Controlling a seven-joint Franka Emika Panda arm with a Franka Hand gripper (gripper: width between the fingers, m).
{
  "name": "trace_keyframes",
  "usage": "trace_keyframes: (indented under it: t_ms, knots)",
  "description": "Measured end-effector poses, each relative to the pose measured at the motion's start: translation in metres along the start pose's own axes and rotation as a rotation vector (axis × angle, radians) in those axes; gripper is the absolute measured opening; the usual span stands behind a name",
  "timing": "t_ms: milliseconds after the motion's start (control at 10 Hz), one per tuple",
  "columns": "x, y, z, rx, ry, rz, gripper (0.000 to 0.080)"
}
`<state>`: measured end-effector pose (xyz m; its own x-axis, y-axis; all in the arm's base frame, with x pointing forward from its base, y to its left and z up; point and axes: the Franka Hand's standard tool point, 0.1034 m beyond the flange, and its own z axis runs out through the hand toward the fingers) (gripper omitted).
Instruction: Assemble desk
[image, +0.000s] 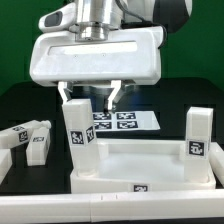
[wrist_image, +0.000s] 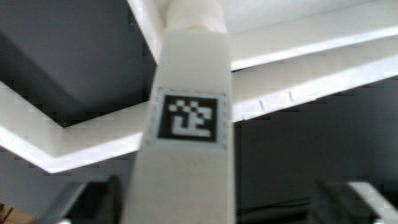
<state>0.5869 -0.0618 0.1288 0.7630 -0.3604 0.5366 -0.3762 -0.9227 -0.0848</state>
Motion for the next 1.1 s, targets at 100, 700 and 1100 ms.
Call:
trace_keyframes:
  t_ms: [100, 700, 1100]
  knots:
    - [-0.003, 0.0, 0.0, 0.008, -0.066, 0.012, 0.0633]
    - [0.009, 0.001, 0.002, 0.072, -0.546, 0.089, 0.0649]
    - [0.013, -0.004, 0.009, 0.07, -0.53, 0.088, 0.0532]
